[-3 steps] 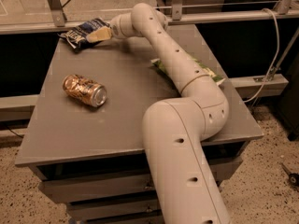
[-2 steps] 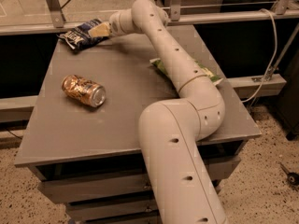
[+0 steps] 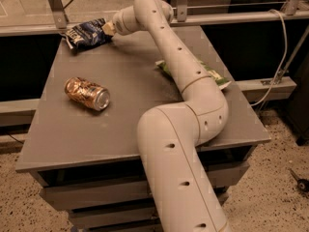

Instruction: Pick blue chip bag

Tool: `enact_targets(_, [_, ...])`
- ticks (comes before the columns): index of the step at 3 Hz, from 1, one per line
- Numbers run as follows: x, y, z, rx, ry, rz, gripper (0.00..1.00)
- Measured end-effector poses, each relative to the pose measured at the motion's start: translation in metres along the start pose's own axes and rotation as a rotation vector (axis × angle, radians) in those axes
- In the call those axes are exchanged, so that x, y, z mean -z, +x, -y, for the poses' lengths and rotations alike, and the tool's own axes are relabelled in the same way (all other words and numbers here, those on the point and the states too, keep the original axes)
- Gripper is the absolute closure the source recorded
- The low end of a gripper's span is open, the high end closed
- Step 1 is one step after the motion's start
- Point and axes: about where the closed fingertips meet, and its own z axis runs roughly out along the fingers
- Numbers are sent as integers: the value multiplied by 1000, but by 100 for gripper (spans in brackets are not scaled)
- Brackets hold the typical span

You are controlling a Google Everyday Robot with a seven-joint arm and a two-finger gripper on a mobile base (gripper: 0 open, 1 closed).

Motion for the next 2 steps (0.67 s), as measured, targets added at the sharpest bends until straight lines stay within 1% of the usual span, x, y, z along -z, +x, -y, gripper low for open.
enact_targets(1, [11, -3, 3, 55, 14, -35, 97])
enact_targets(2, [31, -17, 4, 132, 24, -63, 100])
